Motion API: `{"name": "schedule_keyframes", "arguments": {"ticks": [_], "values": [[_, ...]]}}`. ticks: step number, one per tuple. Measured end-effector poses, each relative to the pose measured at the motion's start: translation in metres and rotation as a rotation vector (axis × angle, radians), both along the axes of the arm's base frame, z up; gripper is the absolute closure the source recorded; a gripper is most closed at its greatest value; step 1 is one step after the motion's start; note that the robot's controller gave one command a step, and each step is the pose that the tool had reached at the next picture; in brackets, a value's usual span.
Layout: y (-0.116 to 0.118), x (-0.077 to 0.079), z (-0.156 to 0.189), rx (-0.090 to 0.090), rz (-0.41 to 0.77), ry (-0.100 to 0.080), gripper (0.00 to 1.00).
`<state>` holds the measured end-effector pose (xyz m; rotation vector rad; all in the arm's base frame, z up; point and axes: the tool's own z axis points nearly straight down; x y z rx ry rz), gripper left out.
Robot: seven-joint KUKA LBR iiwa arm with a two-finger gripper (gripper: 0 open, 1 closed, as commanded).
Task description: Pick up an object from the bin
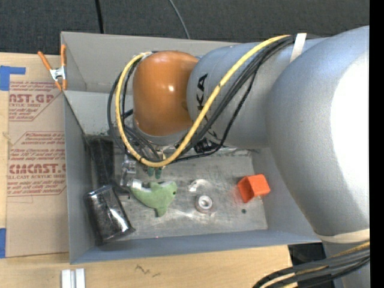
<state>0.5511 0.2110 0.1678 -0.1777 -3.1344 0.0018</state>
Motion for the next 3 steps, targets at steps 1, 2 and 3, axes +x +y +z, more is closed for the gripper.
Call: {"name": "schedule_keyframes", "arguments": {"ticks": [1,2,3], "values": [[-0.007,-0.001,0.046,0.0,-0.008,0.004,1.0],[0.0,0.007,0.063,0.006,-0.034,-0.016,1.0],[0.008,0.017,0.022,0.003,-0.161,-0.004,1.0]]}}
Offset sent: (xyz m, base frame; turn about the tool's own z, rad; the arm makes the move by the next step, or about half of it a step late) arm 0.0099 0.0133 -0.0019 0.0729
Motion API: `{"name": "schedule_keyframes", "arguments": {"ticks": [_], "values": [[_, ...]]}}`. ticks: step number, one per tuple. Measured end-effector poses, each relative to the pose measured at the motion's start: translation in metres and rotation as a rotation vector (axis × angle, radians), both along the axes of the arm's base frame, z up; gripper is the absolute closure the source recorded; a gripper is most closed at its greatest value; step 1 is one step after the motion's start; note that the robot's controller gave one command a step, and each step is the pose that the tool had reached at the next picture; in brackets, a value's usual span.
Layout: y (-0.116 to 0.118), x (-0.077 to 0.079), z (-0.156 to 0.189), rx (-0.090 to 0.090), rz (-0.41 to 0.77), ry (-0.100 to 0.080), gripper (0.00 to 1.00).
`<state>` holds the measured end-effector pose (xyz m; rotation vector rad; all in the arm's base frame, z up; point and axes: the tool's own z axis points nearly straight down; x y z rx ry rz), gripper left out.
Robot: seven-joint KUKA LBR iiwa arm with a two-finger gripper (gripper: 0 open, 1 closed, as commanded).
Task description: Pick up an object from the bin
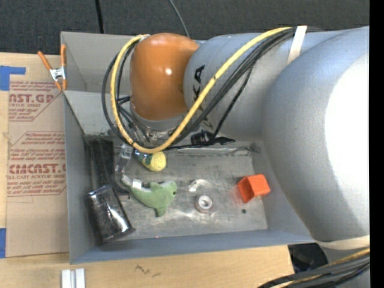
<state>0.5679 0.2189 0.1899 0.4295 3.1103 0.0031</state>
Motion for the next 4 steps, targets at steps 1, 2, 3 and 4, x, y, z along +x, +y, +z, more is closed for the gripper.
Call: {"name": "schedule_keyframes", "arguments": {"ticks": [1,2,3,4], "values": [[0.002,-0.016,-0.008,-0.002,-0.018,0.003,1.0],[0.006,-0.011,-0.024,-0.002,0.131,0.0,1.0],[0.012,-0.002,-0.023,-0.002,0.348,0.001,1.0],[0.028,0.024,-0.039,-0.001,-0.018,0.002,0.0]]}}
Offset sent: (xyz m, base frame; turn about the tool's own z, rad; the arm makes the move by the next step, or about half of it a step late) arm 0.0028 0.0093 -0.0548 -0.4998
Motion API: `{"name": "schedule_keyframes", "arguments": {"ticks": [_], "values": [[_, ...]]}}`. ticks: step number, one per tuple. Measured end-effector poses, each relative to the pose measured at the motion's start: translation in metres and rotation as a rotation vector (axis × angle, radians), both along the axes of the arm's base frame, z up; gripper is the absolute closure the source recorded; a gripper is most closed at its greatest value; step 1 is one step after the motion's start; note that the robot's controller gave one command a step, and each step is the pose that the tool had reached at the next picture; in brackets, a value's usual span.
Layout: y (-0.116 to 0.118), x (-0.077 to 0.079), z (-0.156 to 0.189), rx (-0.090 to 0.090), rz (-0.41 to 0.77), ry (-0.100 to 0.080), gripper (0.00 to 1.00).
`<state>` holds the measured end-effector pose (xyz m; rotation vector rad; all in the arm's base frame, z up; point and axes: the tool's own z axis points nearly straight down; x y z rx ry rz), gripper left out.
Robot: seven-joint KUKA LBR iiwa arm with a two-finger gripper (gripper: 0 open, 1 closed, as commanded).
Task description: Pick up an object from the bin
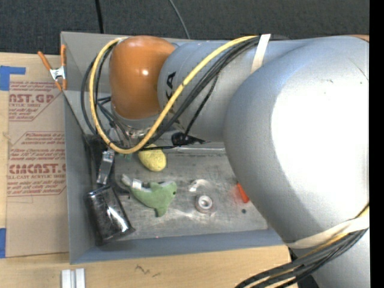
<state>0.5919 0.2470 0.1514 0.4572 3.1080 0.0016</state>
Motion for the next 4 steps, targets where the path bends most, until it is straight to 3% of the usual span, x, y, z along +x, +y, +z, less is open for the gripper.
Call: {"name": "schedule_keyframes", "arguments": {"ticks": [2,3,4], "values": [[0.0,0.0,-0.001,0.001,0.001,-0.003,0.0],[-0.002,-0.005,-0.022,-0.001,0.044,-0.008,0.0],[-0.002,-0.01,-0.015,0.0,0.048,-0.009,0.0]]}}
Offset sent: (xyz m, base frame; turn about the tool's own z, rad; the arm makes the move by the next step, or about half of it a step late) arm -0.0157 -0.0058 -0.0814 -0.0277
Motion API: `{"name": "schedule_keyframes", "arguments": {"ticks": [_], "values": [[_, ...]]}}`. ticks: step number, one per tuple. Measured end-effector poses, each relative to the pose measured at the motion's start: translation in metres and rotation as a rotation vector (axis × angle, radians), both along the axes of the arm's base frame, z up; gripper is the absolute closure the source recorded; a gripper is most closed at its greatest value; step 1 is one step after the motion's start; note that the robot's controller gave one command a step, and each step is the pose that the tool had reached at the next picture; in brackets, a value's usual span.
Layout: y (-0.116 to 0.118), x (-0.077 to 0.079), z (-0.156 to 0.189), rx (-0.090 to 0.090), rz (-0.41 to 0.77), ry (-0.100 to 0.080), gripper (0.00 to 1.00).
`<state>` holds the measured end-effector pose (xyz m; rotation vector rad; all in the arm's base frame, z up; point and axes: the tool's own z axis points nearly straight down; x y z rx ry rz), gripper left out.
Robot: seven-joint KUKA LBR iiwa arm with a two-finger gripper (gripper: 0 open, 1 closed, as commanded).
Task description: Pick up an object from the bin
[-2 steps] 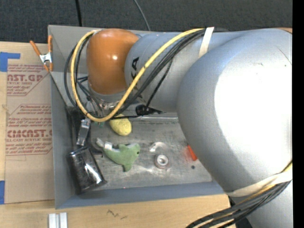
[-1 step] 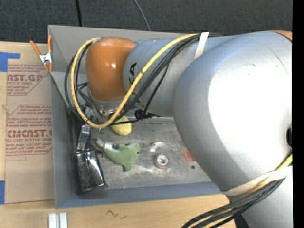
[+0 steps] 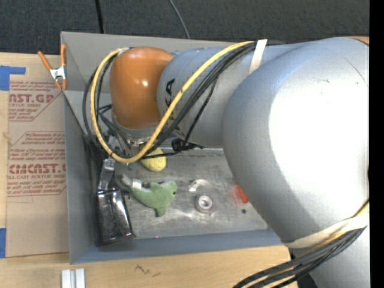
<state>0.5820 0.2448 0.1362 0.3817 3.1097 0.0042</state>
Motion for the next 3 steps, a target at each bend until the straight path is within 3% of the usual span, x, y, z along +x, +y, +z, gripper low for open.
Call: {"name": "schedule_keyframes", "arguments": {"ticks": [1,2,3], "values": [[-0.0013,-0.0321,-0.0001,0.011,0.088,-0.059,0.0],[-0.0013,-0.0275,-0.0006,0.008,0.092,-0.047,0.0],[0.0017,-0.024,-0.0031,0.008,0.321,-0.064,0.0]]}}
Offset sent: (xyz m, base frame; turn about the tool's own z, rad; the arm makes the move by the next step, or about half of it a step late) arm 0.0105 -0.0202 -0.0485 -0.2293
